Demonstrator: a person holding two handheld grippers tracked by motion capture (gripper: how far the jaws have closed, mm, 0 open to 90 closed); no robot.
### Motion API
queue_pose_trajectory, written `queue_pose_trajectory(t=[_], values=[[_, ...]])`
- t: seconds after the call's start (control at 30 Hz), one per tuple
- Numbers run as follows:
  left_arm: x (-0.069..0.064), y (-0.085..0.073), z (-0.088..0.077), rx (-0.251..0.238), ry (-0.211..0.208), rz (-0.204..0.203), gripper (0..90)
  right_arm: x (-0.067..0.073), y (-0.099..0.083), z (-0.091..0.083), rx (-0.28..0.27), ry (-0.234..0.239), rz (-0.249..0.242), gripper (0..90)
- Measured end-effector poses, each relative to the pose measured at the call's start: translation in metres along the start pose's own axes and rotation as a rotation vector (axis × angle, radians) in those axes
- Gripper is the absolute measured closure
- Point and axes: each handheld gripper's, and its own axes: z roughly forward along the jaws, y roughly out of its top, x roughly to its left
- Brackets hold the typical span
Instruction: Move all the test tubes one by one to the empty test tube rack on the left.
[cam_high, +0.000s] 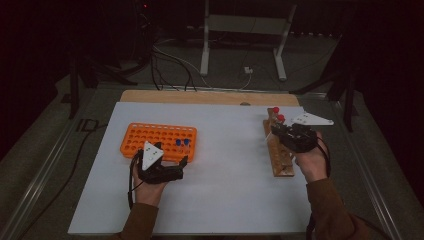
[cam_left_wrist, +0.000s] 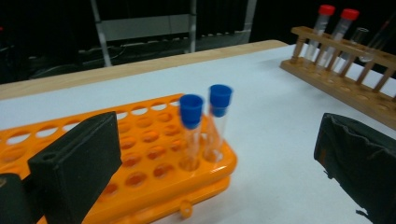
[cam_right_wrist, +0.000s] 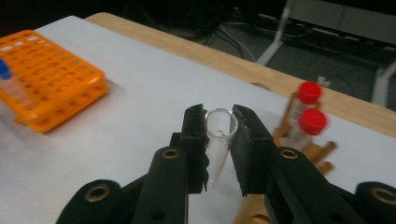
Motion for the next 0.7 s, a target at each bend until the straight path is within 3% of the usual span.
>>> queue_pose_trajectory(t=[0.33, 0.7], values=[[-0.026, 0.013, 0.01, -0.011, -0.061, 0.065, 2.9, 0.028, -0.001, 0.01, 0.007, 0.081, -0.028, 76.0], [-0.059, 0.024, 0.034, -0.01, -0.149, 0.109, 7.3, 0.057, 0.001, 0.016, -0.003, 0.17, -0.051, 76.0]])
